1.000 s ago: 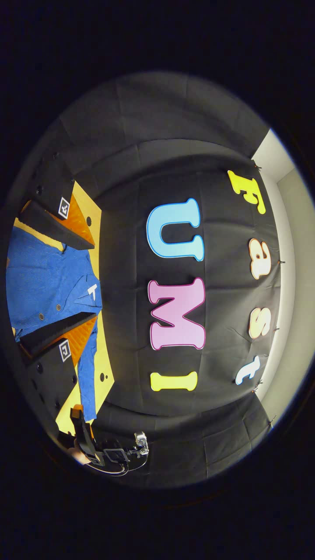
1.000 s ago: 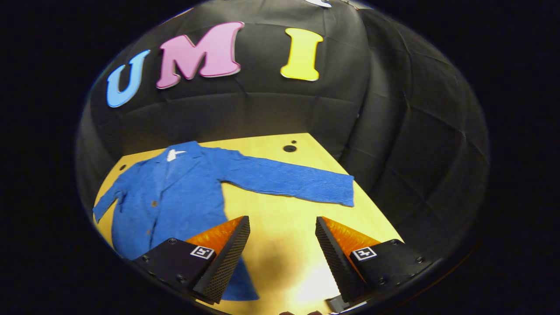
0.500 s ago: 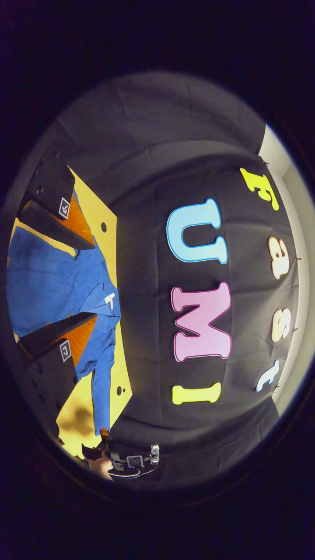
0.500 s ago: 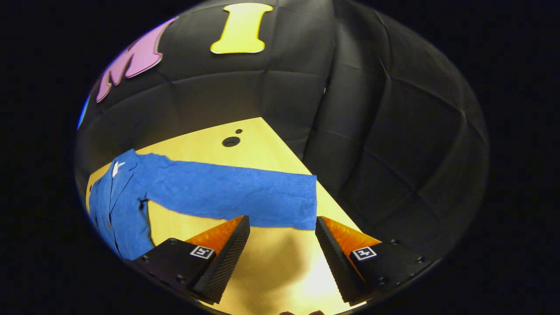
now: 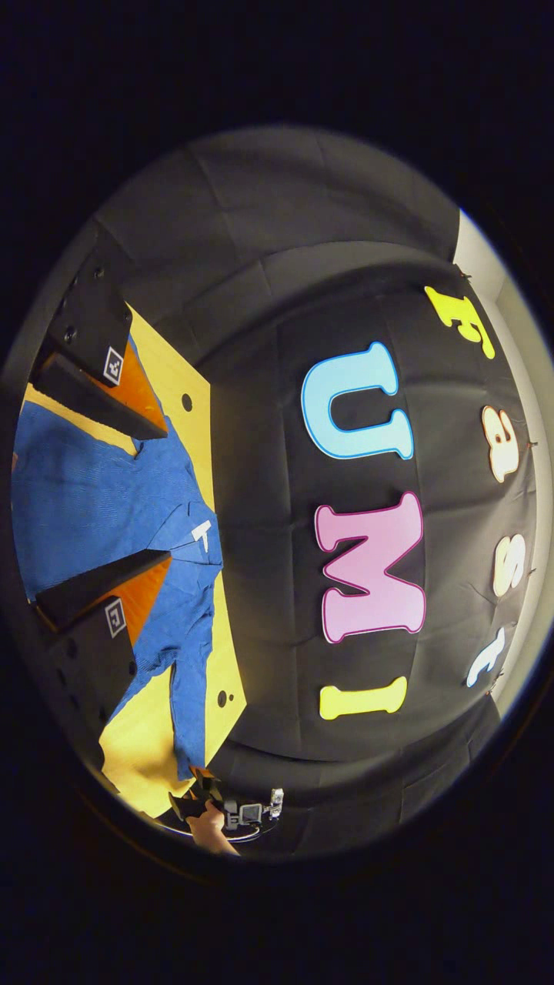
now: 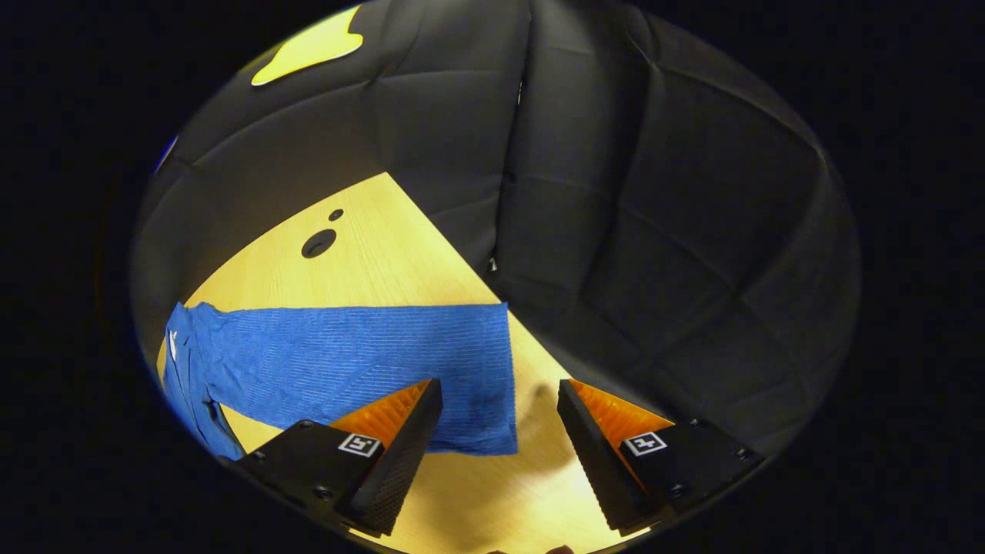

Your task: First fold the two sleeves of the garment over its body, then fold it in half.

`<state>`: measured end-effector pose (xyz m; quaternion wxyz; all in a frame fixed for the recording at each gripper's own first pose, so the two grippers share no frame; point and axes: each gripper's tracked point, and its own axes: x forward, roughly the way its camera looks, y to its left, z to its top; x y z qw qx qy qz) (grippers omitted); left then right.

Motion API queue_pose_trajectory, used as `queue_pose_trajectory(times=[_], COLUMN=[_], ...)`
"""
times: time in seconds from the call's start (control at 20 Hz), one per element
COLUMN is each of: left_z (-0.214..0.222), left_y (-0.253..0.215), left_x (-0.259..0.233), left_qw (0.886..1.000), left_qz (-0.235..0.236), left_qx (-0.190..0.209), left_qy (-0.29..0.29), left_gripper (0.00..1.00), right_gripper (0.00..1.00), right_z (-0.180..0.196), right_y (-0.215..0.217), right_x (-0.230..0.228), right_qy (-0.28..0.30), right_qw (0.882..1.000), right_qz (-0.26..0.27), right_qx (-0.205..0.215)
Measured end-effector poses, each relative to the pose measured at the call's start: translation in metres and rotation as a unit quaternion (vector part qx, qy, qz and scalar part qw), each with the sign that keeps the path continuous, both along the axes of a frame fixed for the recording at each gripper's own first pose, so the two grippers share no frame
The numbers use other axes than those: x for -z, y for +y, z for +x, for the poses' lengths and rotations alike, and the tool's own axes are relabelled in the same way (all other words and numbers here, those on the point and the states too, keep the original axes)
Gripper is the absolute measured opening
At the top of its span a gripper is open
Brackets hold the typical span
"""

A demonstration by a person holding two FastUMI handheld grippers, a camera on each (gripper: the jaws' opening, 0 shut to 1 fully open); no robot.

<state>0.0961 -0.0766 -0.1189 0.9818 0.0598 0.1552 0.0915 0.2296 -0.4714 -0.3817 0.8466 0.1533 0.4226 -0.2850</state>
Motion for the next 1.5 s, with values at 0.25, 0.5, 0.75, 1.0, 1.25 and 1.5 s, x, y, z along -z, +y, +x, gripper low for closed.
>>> queue_pose_trajectory(times=[0.25,0.5,0.75,1.0,1.25,1.5], left_z=[0.014,0.024,0.016,0.004,-0.016,-0.049], left_y=[-0.015,-0.028,-0.023,-0.005,0.013,0.030], left_x=[-0.022,-0.020,-0.015,-0.015,-0.013,-0.006], left_qw=[1.000,0.999,0.999,0.999,0.999,0.998], left_qz=[-0.019,-0.046,-0.042,-0.037,-0.029,-0.040], left_qx=[0.010,0.013,0.010,-0.008,-0.022,-0.045], left_qy=[-0.020,-0.021,-0.013,-0.012,-0.013,-0.013], left_gripper=[0.82,0.82,0.83,0.82,0.83,0.83], right_gripper=[0.97,0.23,0.05,0.05,0.05,0.04], right_z=[0.001,0.008,0.008,0.023,0.062,0.099], right_y=[-0.002,0.008,0.033,0.061,0.143,0.250], right_x=[-0.004,0.003,-0.004,-0.032,-0.082,-0.113], right_qy=[0.008,0.003,-0.020,-0.058,-0.121,-0.148], right_qw=[1.000,1.000,0.998,0.994,0.981,0.960], right_qz=[0.011,0.024,0.033,0.024,0.060,0.067], right_qx=[0.002,-0.004,-0.050,-0.090,-0.139,-0.229])
